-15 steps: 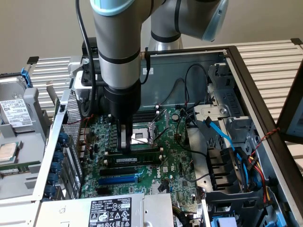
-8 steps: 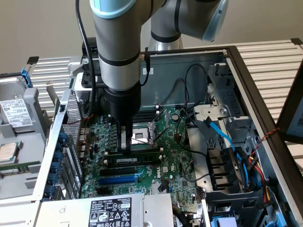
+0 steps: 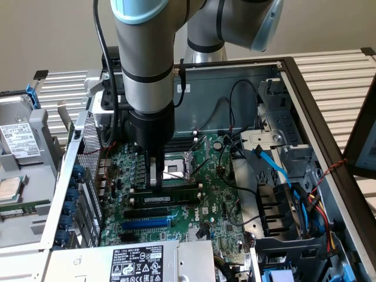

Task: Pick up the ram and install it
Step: 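Press down the ram until it locks into place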

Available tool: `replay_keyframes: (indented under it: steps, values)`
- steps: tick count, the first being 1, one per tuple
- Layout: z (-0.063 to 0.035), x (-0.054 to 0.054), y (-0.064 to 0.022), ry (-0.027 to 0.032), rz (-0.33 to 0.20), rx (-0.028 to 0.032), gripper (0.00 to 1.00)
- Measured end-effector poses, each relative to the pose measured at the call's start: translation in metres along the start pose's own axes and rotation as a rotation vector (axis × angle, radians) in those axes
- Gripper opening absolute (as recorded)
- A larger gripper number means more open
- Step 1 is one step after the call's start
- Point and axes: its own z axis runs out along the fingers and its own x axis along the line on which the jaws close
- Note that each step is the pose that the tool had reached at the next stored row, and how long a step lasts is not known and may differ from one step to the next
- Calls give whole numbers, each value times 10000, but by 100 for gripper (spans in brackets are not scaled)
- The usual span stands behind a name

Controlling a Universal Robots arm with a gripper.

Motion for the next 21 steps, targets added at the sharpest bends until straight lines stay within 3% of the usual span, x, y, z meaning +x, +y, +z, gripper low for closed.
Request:
replay_keyframes:
  steps: [5,9,21]
  values:
    - [-5,0,3,-9,-4,38,11]
    - [-153,-5,9,-10,-2,33,11]
    - [-178,-6,10,-13,-3,33,11]
